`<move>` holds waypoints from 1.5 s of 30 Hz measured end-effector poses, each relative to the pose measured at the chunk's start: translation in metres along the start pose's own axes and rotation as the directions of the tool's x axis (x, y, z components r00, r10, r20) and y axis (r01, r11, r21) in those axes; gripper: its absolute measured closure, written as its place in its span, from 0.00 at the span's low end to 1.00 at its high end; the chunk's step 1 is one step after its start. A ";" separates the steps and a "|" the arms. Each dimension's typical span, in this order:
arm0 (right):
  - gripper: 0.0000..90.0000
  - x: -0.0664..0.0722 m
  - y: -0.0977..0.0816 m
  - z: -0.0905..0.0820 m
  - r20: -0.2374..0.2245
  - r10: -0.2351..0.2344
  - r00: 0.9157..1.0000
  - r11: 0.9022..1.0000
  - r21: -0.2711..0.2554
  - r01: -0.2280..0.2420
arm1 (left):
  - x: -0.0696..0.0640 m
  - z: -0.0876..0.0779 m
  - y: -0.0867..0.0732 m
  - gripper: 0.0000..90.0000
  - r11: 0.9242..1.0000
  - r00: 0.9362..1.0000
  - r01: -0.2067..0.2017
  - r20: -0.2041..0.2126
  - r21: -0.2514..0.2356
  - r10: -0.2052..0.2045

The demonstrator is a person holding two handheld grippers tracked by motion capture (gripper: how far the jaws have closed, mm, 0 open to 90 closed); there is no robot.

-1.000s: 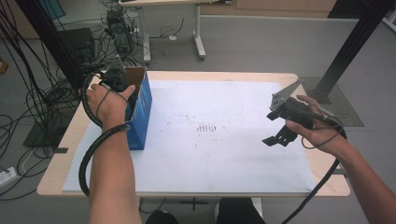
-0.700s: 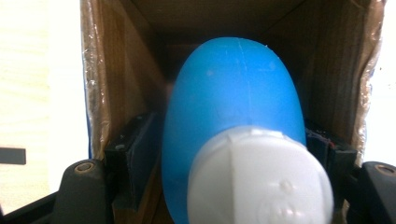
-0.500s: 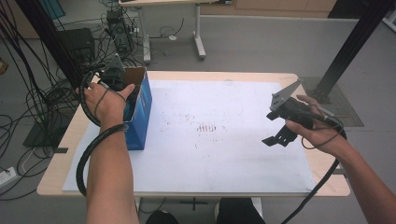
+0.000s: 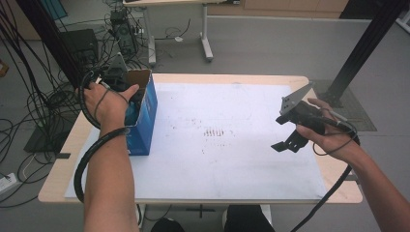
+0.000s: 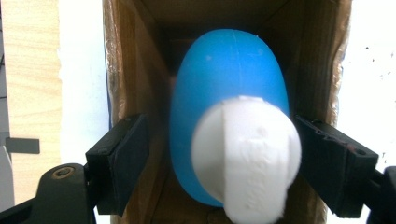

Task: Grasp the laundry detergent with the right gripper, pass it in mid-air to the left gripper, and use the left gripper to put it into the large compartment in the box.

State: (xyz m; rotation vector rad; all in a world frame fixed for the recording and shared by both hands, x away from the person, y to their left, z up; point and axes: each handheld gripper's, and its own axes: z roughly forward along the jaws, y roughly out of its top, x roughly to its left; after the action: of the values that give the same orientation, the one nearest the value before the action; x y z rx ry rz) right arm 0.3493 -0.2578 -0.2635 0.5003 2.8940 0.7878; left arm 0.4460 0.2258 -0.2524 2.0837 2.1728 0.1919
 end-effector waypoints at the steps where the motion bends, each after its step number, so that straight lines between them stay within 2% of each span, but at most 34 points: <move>1: 0.06 0.000 0.000 0.000 0.000 -0.002 1.000 1.000 0.001 0.002 | 0.000 -0.001 0.000 0.23 1.000 1.000 -0.001 0.001 -0.002 0.001; 9: 0.06 0.002 0.002 -0.002 0.006 -0.008 1.000 1.000 -0.005 0.008 | -0.003 -0.016 -0.002 0.21 1.000 1.000 -0.017 -0.010 -0.011 0.017; 18: 0.06 0.002 0.007 -0.004 0.007 -0.013 1.000 1.000 -0.007 0.013 | 0.000 -0.043 -0.010 0.17 0.999 0.999 -0.030 -0.030 -0.044 0.029; 23: 0.06 0.000 0.010 -0.004 0.011 -0.012 1.000 1.000 -0.002 0.012 | -0.005 -0.057 -0.013 0.16 0.995 0.997 -0.073 -0.026 -0.071 0.071; 28: 0.06 -0.003 0.013 -0.005 0.019 -0.007 1.000 1.000 -0.001 0.007 | -0.019 -0.066 -0.013 0.12 0.987 0.990 -0.138 -0.022 -0.086 0.137; 32: 0.06 -0.004 0.019 -0.008 0.026 -0.010 1.000 1.000 0.007 0.009 | -0.036 -0.073 -0.013 0.12 0.976 0.981 -0.192 -0.005 -0.106 0.192; 37: 0.06 -0.009 0.025 -0.013 0.036 -0.012 0.999 0.999 0.031 0.010 | -0.061 -0.084 -0.012 0.12 0.955 0.965 -0.260 0.011 -0.140 0.264; 38: 0.06 -0.011 0.026 -0.014 0.038 -0.014 0.999 0.999 0.040 0.012 | -0.067 -0.086 -0.013 0.11 0.949 0.959 -0.279 0.017 -0.149 0.284; 40: 0.06 -0.014 0.028 -0.015 0.048 -0.011 0.999 0.999 0.047 0.009 | -0.077 -0.088 -0.013 0.11 0.941 0.949 -0.308 0.020 -0.141 0.314; 41: 0.06 -0.016 0.028 -0.016 0.050 -0.010 0.999 0.999 0.047 0.007 | -0.083 -0.089 -0.013 0.11 0.934 0.942 -0.330 0.022 -0.134 0.336; 43: 0.06 -0.020 0.028 -0.018 0.058 0.001 0.998 0.999 0.050 -0.004 | -0.094 -0.090 -0.013 0.10 0.923 0.931 -0.359 0.017 -0.138 0.364; 45: 0.06 -0.025 0.026 -0.020 0.065 0.016 0.998 0.999 0.048 -0.019 | -0.108 -0.092 -0.013 0.09 0.910 0.916 -0.393 0.028 -0.132 0.400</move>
State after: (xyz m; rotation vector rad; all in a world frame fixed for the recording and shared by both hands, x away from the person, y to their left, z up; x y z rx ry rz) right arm 0.3768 -0.2543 -0.2326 0.5460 2.8589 0.6921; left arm 0.4211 0.1171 -0.1643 2.4012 1.6357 0.2945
